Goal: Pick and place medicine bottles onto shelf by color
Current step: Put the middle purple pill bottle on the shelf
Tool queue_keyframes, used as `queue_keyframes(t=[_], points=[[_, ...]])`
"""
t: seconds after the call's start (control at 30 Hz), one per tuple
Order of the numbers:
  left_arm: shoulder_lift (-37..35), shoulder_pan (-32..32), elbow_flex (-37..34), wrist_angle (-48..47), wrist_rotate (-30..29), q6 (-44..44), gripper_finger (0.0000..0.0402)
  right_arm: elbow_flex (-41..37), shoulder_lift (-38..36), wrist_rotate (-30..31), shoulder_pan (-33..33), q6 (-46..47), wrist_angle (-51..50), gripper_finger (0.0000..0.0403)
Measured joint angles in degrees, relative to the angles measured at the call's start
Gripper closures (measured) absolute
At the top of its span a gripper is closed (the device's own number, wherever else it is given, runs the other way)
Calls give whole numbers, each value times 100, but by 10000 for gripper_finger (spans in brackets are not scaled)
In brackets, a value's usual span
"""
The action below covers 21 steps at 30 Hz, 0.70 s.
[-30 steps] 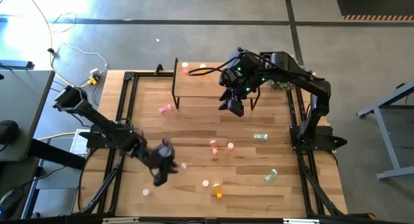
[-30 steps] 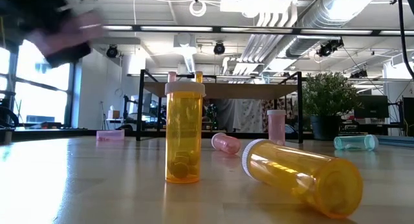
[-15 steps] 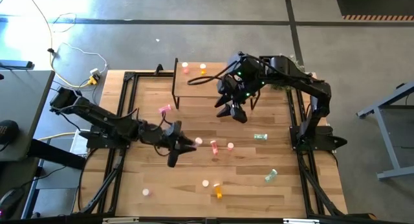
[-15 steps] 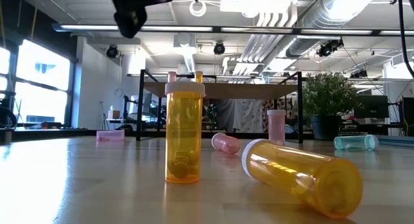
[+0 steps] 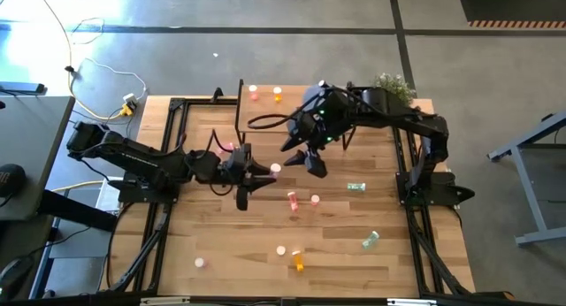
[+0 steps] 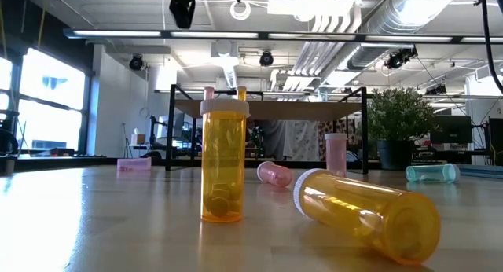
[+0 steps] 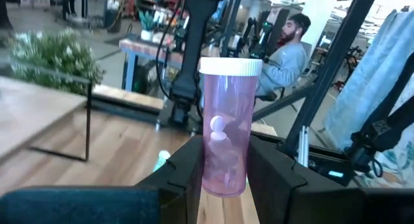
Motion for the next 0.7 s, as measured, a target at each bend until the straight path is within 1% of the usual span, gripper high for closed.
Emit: queue_keyframes(t=[0.27, 0.4, 0.57, 0.7], points=[[-2, 4, 0, 502, -99, 369, 308, 2, 188, -6, 0, 44, 172, 210], [-2, 4, 0, 595, -197, 379, 308, 0, 231, -57, 0, 50, 284, 210], [-2, 4, 0, 896, -212, 382, 308, 0, 315, -256, 0, 201, 476, 210], [-2, 4, 2, 975, -214, 382, 308, 0, 369, -284, 0, 214, 520, 210]])
